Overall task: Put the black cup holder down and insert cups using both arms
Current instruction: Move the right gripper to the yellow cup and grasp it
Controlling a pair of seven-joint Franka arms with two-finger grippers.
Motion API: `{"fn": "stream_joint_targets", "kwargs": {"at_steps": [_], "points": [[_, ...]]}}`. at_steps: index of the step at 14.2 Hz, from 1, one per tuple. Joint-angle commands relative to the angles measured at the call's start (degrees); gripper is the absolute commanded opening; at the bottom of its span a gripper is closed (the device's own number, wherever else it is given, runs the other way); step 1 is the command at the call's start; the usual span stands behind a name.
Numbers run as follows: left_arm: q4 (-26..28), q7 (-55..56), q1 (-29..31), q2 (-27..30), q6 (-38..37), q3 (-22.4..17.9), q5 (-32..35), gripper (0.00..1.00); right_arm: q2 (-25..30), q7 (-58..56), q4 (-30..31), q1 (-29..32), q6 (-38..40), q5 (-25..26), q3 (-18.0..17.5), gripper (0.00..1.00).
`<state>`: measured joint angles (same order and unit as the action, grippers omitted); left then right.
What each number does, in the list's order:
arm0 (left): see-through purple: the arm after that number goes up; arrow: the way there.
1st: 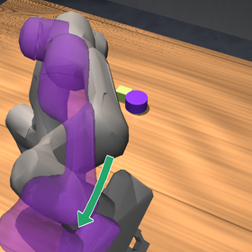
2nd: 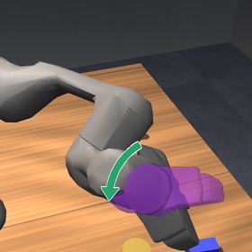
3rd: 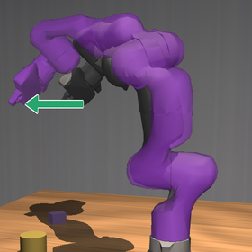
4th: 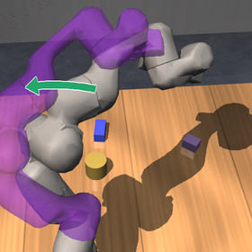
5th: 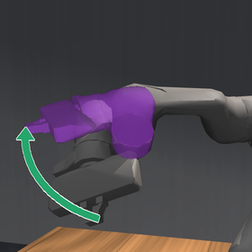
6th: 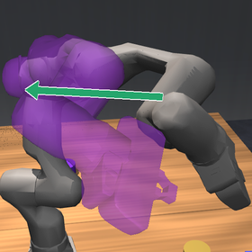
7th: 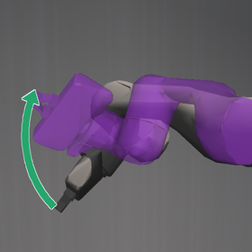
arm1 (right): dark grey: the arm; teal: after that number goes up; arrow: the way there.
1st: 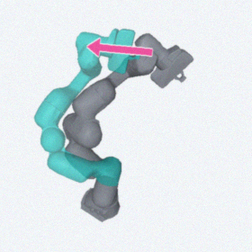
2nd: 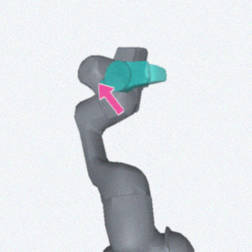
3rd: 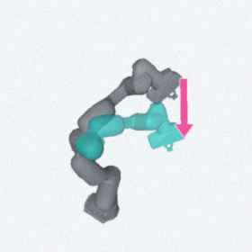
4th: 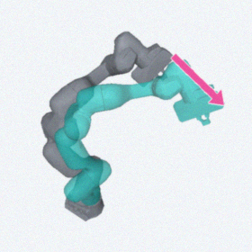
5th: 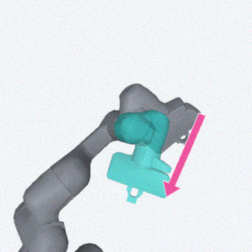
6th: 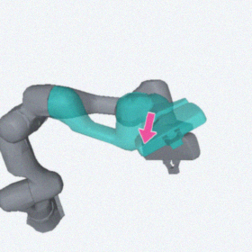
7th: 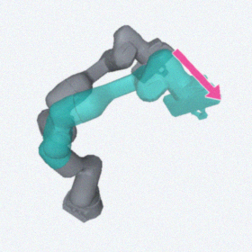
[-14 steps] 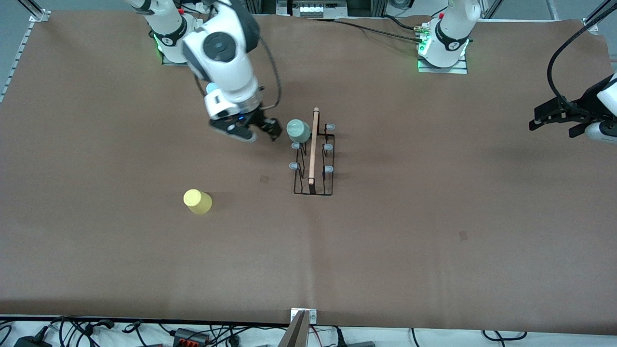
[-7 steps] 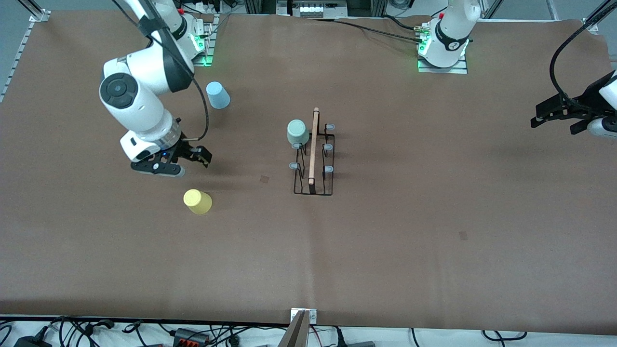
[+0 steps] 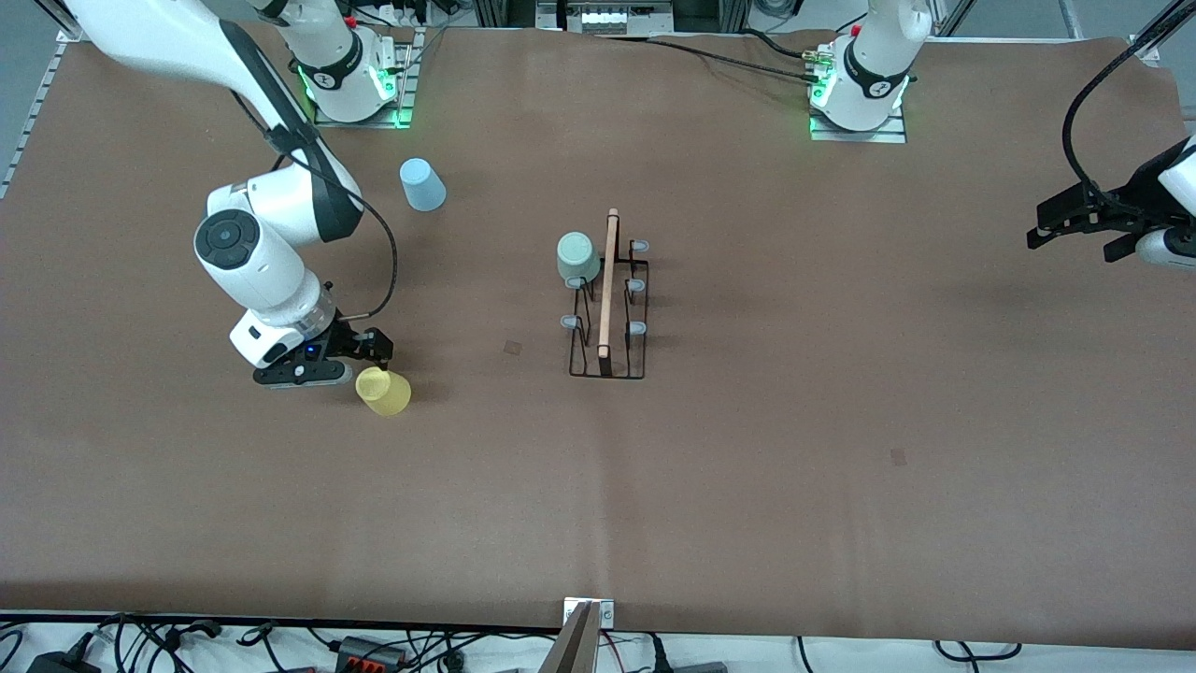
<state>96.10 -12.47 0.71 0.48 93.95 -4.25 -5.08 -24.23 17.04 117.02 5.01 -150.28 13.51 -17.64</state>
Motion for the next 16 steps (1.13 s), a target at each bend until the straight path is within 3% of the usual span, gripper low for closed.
{"fn": "stream_joint_targets", "kwargs": {"at_steps": [1, 7, 9, 12, 15, 16], "points": [[0.3, -0.1, -1.0, 0.7, 0.5, -0.3, 1.4, 1.0, -2.6, -0.5, -0.6, -1.1, -4.5, 0.1, 0.6, 1.0], [-0.6, 0.0, -1.1, 0.7, 0.3, 2.3, 4.9, 1.0, -4.4, -1.1, -1.2, -1.8, -6.2, 0.9, 1.9, 1.0], [-0.6, 0.0, -1.1, 0.8, 0.3, 3.1, 4.8, 1.0, -4.9, -3.9, -1.2, -1.8, -7.8, 1.2, 2.9, 0.86], [-0.6, 0.0, -1.0, 0.7, 0.3, 3.2, 4.8, 1.0, -5.2, -4.2, -1.3, -1.8, -7.9, 0.6, 3.0, 0.77], [-0.6, 0.0, -0.9, 0.7, 0.3, 3.2, 4.8, 1.0, -5.2, -3.6, -1.9, -2.1, -7.8, 0.5, 3.0, 0.74], [-0.6, 0.0, -0.9, 0.7, 0.3, 3.2, 4.8, 1.0, -5.1, -3.9, -2.1, -2.2, -7.8, 0.5, 3.0, 0.54]]}}
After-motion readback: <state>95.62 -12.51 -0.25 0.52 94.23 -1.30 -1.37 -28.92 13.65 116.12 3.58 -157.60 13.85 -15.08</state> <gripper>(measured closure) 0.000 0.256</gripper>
